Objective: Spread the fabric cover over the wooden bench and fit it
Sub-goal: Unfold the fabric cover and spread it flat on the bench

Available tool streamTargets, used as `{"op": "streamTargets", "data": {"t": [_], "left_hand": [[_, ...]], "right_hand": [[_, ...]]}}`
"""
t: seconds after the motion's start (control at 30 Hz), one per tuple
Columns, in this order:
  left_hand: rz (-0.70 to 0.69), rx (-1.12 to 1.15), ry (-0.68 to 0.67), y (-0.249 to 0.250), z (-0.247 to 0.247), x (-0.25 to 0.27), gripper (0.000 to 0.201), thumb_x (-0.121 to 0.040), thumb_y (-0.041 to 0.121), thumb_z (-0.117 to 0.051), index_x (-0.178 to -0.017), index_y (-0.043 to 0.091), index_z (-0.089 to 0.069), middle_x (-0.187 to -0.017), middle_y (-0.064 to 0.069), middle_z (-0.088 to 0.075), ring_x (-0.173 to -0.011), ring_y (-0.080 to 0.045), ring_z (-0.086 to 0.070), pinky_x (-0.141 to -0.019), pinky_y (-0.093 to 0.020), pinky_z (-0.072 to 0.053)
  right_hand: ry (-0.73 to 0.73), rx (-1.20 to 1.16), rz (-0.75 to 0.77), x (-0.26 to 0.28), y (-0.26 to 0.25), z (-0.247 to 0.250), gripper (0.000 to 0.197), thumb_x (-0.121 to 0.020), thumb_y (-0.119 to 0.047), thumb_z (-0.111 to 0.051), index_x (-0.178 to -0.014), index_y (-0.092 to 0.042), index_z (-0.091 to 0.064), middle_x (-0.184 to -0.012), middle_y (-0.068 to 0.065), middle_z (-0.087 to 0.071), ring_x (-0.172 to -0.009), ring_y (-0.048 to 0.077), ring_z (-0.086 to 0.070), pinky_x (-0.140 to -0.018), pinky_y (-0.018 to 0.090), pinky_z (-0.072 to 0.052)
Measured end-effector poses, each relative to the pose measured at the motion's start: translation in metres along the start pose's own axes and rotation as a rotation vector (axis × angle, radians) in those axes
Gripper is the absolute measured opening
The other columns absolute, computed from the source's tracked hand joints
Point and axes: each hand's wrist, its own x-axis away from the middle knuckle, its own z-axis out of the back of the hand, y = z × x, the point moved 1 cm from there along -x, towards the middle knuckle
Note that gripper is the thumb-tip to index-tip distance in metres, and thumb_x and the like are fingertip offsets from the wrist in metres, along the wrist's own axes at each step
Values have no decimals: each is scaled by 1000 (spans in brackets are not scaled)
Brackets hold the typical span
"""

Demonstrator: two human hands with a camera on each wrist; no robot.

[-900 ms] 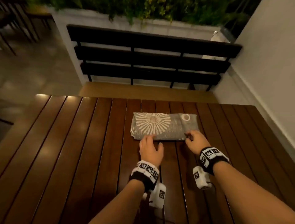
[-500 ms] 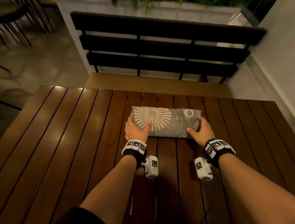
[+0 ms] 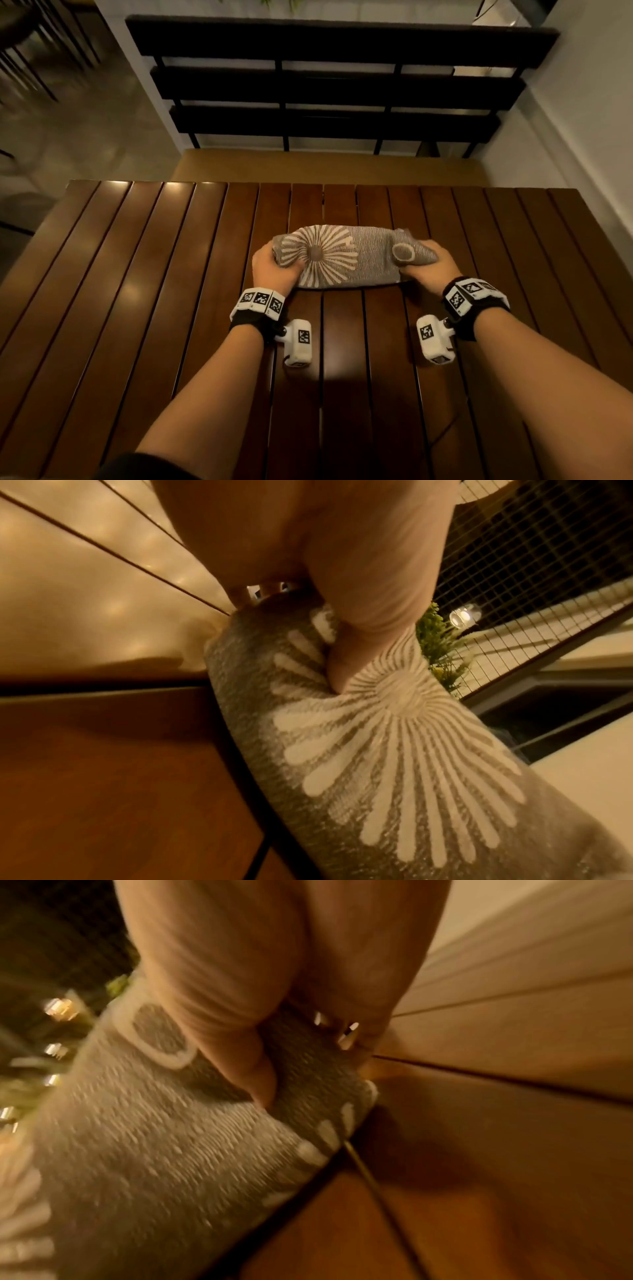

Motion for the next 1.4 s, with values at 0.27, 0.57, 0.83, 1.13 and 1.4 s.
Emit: {"op": "streamTargets", "data": {"t": [0.27,0.57,0.83,1.13,1.4], "left_hand": [[-113,39,-147,3,13,55,36,-73,10,-75,-102,29,-67,-97,5,-71,-91,-10,-67,-86,-35,-56],[-205,-715,-423,-8,2,102,71,-80,2,-58,-144,30,-40,-150,-5,-40,-137,-27,-36,-114,-41,-31],[-162,-1126,-600,-8,-7,119,62,-92,6,-44,-146,36,-33,-154,3,-32,-138,-24,-35,-106,-45,-41],[-216,-1228,-748,15,-11,125,91,-81,58,-60,-152,28,-12,-134,-10,-56,-114,-33,-58,-90,-38,-51],[-5,-1156,-762,3,-24,153,107,-66,81,-54,-142,52,16,-159,-17,-4,-142,-48,-14,-111,-60,-26]], "right_hand": [[-89,301,182,53,32,6,45,-78,-7,-75,-122,-7,-64,-134,9,-57,-124,25,-53,-100,22,-33],[-257,672,218,90,65,5,54,-82,-19,-60,-134,-32,-53,-152,3,-34,-134,29,-40,-104,44,-42],[-380,1026,195,112,66,-2,61,-88,-30,-49,-147,-31,-35,-160,1,-15,-142,28,-26,-110,43,-33],[-287,985,155,106,41,-15,35,-87,-48,-51,-100,-19,-65,-112,6,-58,-100,27,-59,-86,38,-45],[-182,764,39,108,42,-27,63,-75,-37,-66,-128,-15,-40,-120,12,-59,-112,34,-55,-101,44,-35]]}}
